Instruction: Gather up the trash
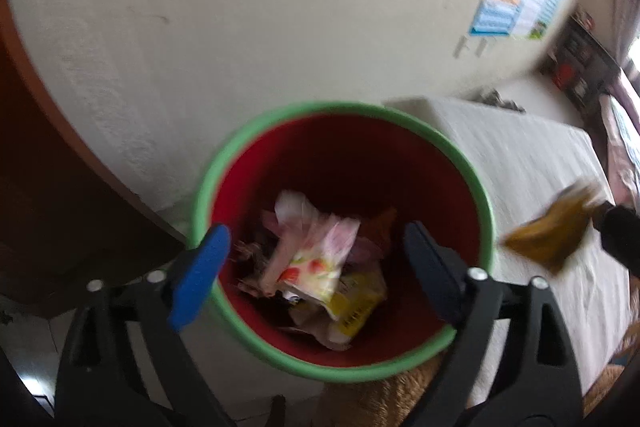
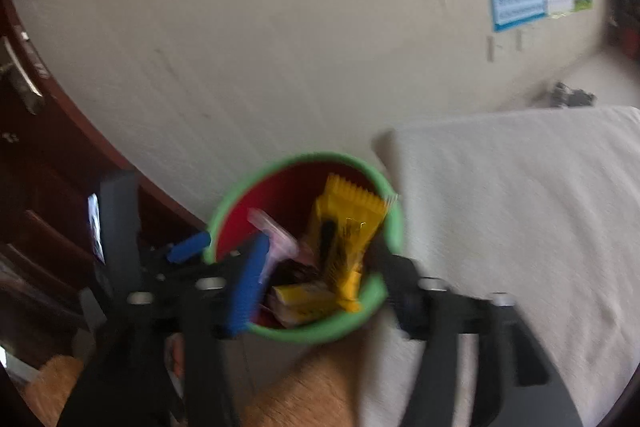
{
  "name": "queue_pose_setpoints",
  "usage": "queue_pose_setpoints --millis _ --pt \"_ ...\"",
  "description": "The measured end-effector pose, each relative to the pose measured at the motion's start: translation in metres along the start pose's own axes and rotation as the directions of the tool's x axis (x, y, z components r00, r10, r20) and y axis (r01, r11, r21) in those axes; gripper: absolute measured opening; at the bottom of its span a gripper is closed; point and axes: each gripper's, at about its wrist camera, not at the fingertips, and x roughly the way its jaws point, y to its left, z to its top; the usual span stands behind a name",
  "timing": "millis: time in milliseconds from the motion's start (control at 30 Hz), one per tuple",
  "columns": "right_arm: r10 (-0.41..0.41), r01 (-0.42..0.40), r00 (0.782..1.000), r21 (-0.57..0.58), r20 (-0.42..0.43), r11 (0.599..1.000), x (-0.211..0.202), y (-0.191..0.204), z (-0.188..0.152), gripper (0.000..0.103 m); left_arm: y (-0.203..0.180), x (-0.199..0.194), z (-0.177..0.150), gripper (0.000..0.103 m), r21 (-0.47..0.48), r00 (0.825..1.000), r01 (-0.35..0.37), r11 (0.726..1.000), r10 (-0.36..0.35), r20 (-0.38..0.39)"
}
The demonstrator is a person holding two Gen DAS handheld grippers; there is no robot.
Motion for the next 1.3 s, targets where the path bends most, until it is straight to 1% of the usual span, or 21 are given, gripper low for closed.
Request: queue_pose_setpoints --millis 100,167,233,267,367,433,467,533,600,633,667,800,867,933,1033,1167,1300 --pt "-0.029 0.028 0.999 0.016 0.018 0.999 -0.005 -0.003 0.003 0.066 0.005 -0.007 0.002 0.092 0.000 0.999 -0.020 1.000 0.020 0.032" --pt "-0.076 0.074 0.996 0.032 0.045 0.997 -0.018 -0.012 0.000 0.069 0.000 -0.015 0.004 0.094 0.027 0.998 -0.010 1.000 0.008 0.066" --pt "-0.126 0.123 0.988 0.048 0.083 0.991 -0.037 -0.024 -0.006 0.079 -0.014 -0.022 0.005 0.097 0.061 0.996 0.003 0.998 -0.008 0.094" --pt "-0.159 0.153 0.981 0.059 0.107 0.986 -0.048 -0.030 -0.008 0.081 -0.021 -0.024 0.009 0.097 0.081 0.994 0.017 0.997 -0.026 0.109" --pt "-0.261 0.252 0.950 0.074 0.173 0.965 -0.081 -0.046 -0.016 0.090 -0.045 -0.037 0.014 0.097 0.120 0.989 0.061 0.991 -0.077 0.130" --pt "-0.330 0.321 0.917 0.077 0.223 0.944 -0.105 -0.054 -0.022 0.095 -0.064 -0.047 0.017 0.097 0.141 0.981 0.102 0.985 -0.123 0.147" --pt "-0.369 0.361 0.894 0.079 0.254 0.929 -0.119 -0.059 -0.026 0.096 -0.073 -0.050 0.020 0.097 0.150 0.979 0.115 0.982 -0.138 0.153" --pt "-0.413 0.406 0.864 0.087 0.289 0.910 -0.138 -0.062 -0.036 0.096 -0.094 -0.060 0.022 0.097 0.179 0.971 0.143 0.973 -0.173 0.167" --pt "-0.442 0.431 0.839 0.108 0.319 0.896 -0.155 -0.070 -0.044 0.096 -0.111 -0.068 0.022 0.097 0.198 0.965 0.166 0.966 -0.201 0.170" --pt "-0.450 0.435 0.831 0.122 0.328 0.892 -0.160 -0.073 -0.048 0.096 -0.122 -0.074 0.022 0.097 0.214 0.959 0.193 0.957 -0.231 0.166" --pt "-0.459 0.438 0.822 0.139 0.337 0.888 -0.166 -0.077 -0.051 0.096 -0.129 -0.077 0.022 0.097 0.223 0.956 0.206 0.953 -0.245 0.164" --pt "-0.504 0.469 0.779 0.187 0.373 0.863 -0.181 -0.090 -0.065 0.096 -0.152 -0.091 0.018 0.097 0.261 0.943 0.230 0.937 -0.281 0.176" --pt "-0.520 0.485 0.765 0.190 0.380 0.853 -0.183 -0.093 -0.069 0.096 -0.159 -0.096 0.016 0.097 0.276 0.940 0.238 0.931 -0.293 0.178" --pt "-0.526 0.491 0.755 0.194 0.392 0.849 -0.187 -0.092 -0.073 0.096 -0.166 -0.100 0.015 0.097 0.288 0.936 0.242 0.926 -0.301 0.180" --pt "-0.527 0.492 0.744 0.197 0.411 0.848 -0.188 -0.090 -0.075 0.096 -0.173 -0.105 0.012 0.097 0.304 0.932 0.235 0.923 -0.303 0.198" --pt "-0.524 0.492 0.745 0.191 0.412 0.849 -0.188 -0.091 -0.076 0.096 -0.176 -0.107 0.009 0.097 0.317 0.931 0.226 0.921 -0.300 0.206" --pt "-0.530 0.486 0.746 0.215 0.404 0.847 -0.188 -0.093 -0.078 0.096 -0.179 -0.106 0.008 0.097 0.327 0.934 0.214 0.921 -0.290 0.207"
